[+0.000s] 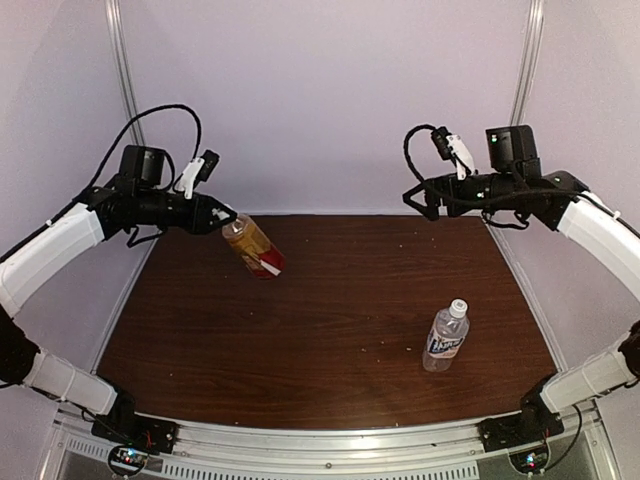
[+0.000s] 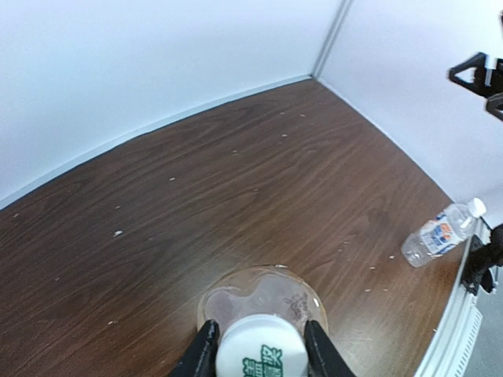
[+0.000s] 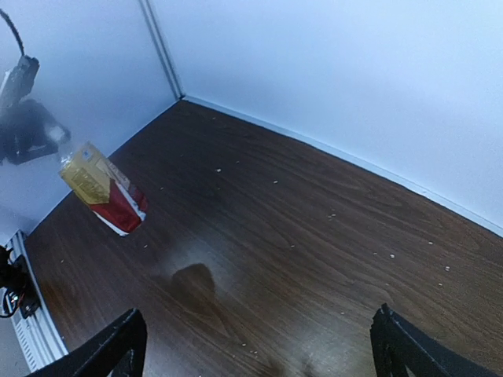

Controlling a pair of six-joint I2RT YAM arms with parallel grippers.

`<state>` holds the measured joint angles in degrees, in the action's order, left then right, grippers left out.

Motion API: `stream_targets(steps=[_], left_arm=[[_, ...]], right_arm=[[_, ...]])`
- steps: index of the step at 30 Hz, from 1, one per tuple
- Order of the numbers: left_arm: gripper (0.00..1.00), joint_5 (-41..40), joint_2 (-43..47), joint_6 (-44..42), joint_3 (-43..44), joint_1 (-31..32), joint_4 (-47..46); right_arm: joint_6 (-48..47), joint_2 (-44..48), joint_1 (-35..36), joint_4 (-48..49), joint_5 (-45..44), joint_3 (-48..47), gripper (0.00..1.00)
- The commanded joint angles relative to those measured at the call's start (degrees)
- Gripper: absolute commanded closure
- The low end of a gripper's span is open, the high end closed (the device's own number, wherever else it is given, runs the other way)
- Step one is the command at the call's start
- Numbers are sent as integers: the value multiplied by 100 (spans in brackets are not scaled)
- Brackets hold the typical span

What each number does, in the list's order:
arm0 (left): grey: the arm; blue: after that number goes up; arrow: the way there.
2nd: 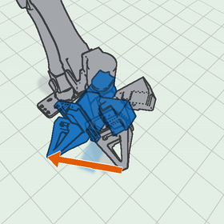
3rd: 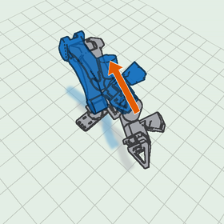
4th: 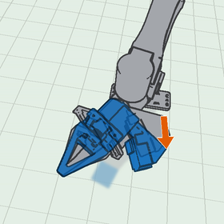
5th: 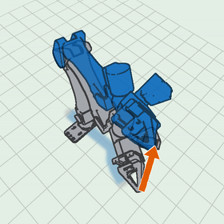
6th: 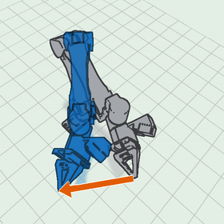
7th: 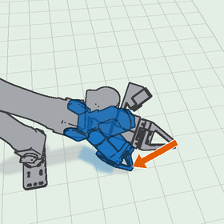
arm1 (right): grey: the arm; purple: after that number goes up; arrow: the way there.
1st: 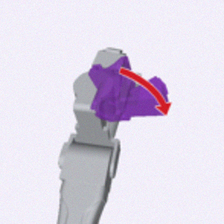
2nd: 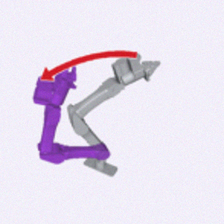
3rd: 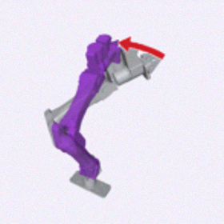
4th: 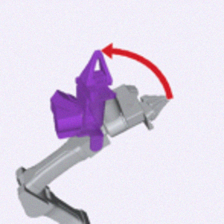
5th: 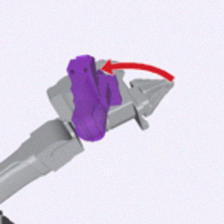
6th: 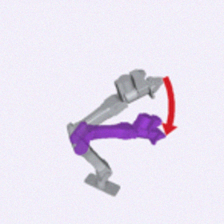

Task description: Unscrew the bottle caps

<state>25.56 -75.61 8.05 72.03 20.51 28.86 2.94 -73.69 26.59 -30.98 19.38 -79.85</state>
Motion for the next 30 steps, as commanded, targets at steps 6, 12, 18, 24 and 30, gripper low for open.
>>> stream_targets(steps=[6, 12, 18, 24, 30], left_arm=[[97, 1366, -351, -539, 769, 1113, -810], [99, 2144, -625, -1101, 1104, 1659, -817], [100, 2528, -889, -1241, 1268, 2013, -1035], [100, 2728, -1005, -909, 1224, 2061, -1539], [100, 2794, -1027, -516, 1065, 2066, -1994]], right_arm=[[-506, -891, 813, 559, 2130, -316, 0], [-647, -1295, 1059, 772, 3250, -352, 0], [-684, -1507, 1138, 823, 4095, -338, 0], [-562, -1479, 1252, 1262, 4640, -14, 0], [-601, -1517, 1292, 1288, 4715, 31, 0]])
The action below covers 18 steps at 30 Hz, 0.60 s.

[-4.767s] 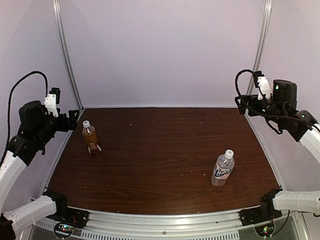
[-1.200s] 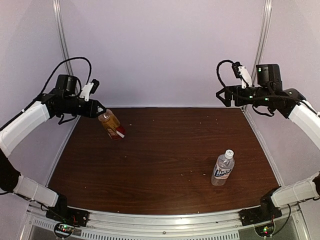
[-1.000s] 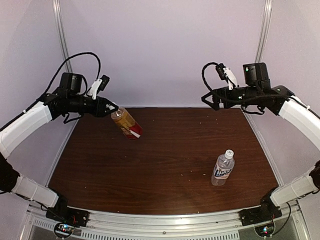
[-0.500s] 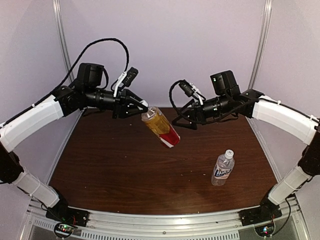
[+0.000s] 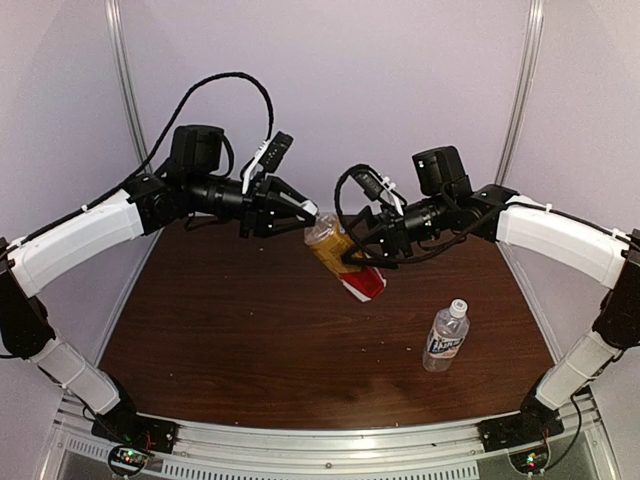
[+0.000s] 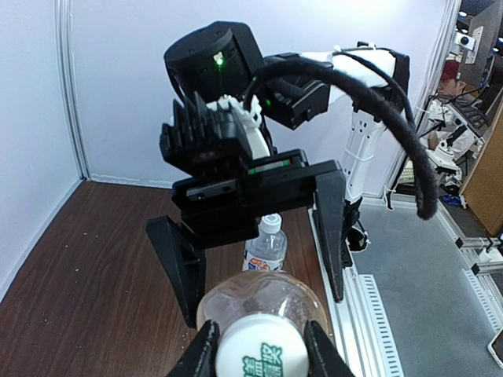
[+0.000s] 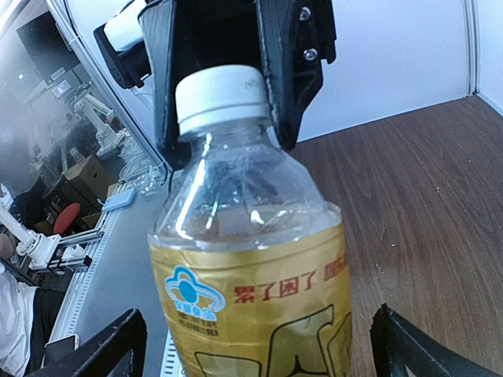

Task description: Unscrew the bottle caps

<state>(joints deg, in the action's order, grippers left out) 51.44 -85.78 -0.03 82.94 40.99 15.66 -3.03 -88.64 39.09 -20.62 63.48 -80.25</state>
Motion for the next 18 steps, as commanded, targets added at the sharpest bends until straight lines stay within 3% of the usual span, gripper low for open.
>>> stream_targets(steps=[1, 18], left_arm=[[100, 208, -10, 326, -50, 17, -723], [100, 303, -93, 495, -231, 22, -895]], right_arm=[[-5, -28, 38, 256, 305, 75, 0], [74, -346, 173, 419, 388, -61, 17]])
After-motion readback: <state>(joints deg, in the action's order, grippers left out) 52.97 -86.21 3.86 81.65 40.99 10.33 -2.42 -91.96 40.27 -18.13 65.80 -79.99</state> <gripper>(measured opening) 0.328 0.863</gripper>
